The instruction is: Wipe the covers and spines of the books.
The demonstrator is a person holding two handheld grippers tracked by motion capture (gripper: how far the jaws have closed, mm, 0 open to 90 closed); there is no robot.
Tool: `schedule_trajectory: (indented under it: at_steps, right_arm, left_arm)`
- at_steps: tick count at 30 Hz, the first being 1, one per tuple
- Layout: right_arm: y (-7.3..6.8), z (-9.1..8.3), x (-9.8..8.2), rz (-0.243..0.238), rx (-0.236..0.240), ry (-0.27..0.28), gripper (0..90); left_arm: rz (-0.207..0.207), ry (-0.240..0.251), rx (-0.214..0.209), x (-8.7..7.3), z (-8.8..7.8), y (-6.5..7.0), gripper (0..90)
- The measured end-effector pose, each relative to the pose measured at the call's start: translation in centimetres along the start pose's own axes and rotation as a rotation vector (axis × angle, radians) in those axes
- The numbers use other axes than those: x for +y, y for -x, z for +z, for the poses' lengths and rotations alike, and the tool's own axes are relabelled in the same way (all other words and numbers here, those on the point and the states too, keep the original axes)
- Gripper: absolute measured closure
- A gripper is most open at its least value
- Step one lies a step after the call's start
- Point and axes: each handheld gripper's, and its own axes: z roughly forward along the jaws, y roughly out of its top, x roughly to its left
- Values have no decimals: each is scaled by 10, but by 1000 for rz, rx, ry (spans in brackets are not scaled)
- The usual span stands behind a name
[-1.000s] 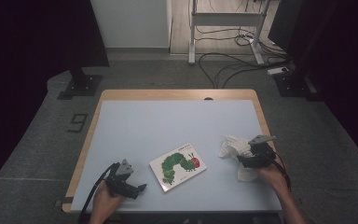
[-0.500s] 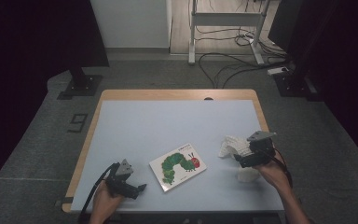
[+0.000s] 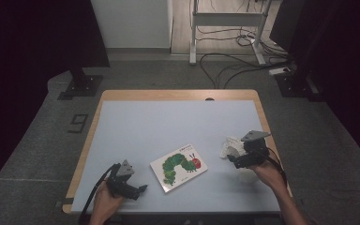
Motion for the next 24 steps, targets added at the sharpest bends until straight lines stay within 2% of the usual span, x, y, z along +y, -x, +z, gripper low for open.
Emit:
schedule_trajectory:
  at_steps: [4,16,24]
  right_arm:
    - [-10,7,6,-21,22,0,4]
    - [-38,26,21,-57,100,17,9]
    - [-55,46,27,-73,155,2,15]
  left_arm:
    - [10,1,1,1,0,1,0]
    - [65,-6,-61,15,12,14,0]
    - [97,-8,-88,25,21,22,0]
